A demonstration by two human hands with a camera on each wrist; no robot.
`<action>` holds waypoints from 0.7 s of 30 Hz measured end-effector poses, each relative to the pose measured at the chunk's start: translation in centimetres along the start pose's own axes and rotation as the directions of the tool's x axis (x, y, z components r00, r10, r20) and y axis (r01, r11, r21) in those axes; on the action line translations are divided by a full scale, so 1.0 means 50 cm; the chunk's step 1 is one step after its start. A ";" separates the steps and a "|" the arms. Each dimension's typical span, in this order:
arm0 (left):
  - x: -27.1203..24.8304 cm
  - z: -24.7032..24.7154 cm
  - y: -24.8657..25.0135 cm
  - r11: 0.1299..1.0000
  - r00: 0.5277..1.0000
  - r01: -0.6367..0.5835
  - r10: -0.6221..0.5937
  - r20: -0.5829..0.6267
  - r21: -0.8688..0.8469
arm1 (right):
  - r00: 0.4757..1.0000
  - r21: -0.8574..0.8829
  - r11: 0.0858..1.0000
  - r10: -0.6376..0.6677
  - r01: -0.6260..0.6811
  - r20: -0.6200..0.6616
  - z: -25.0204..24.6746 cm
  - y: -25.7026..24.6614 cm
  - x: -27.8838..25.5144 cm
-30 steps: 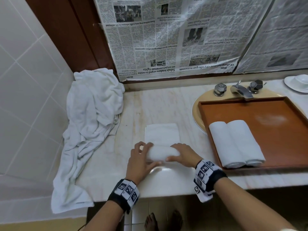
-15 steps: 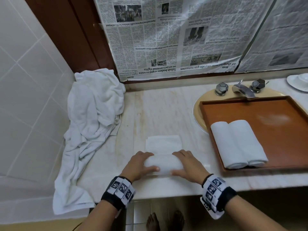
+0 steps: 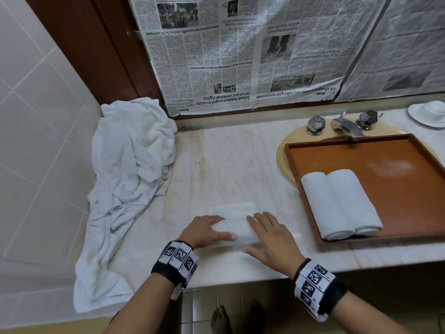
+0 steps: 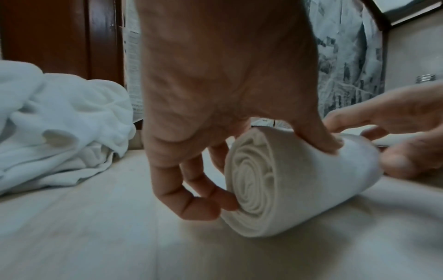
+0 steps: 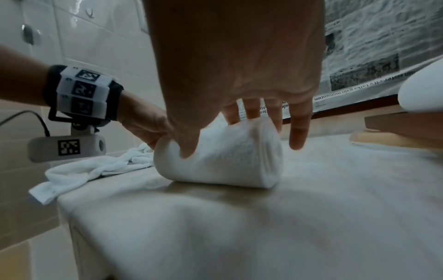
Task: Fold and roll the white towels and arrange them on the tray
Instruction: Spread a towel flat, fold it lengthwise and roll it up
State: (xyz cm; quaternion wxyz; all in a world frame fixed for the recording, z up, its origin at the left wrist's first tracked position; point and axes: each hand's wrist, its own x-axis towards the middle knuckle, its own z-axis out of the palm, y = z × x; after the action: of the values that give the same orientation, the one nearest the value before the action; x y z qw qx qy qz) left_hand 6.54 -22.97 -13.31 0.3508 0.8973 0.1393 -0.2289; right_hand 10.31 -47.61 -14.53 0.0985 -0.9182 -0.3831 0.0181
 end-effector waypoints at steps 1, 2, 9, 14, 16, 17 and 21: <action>0.003 0.000 0.001 0.999 1.000 0.015 -0.015 -0.008 -0.032 | 0.999 -0.010 1.000 0.006 -0.006 0.032 -0.002 0.003 0.011; 0.002 0.002 0.004 0.999 1.000 0.015 -0.016 -0.019 -0.047 | 0.997 -0.012 1.000 0.017 -0.016 0.072 -0.006 0.008 0.024; -0.001 0.016 0.005 0.998 0.994 0.057 -0.058 -0.095 -0.012 | 0.885 0.189 0.967 0.068 -0.172 0.460 -0.048 0.027 0.130; 0.020 -0.028 0.036 0.996 0.997 0.070 -0.069 -0.023 0.046 | 0.787 0.315 0.883 0.093 -0.349 0.610 -0.067 0.044 0.183; 0.031 -0.045 0.041 0.992 0.992 0.111 -0.114 0.054 0.065 | 0.751 0.291 0.871 0.126 -0.396 0.648 -0.068 0.050 0.187; 0.033 -0.050 0.042 0.989 0.987 0.127 -0.134 0.090 0.080 | 0.733 0.272 0.870 0.139 -0.412 0.665 -0.067 0.052 0.183; 0.031 -0.045 0.039 0.976 0.981 0.107 -0.135 0.141 0.189 | 0.702 0.286 0.839 0.151 -0.463 0.696 -0.063 0.050 0.143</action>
State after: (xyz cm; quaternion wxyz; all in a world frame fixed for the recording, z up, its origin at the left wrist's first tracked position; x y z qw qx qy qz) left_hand 9.36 -22.69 -11.52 0.2632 0.8949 0.1451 -0.3298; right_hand 17.44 -44.81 -11.65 0.1600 -0.8586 -0.2152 0.4369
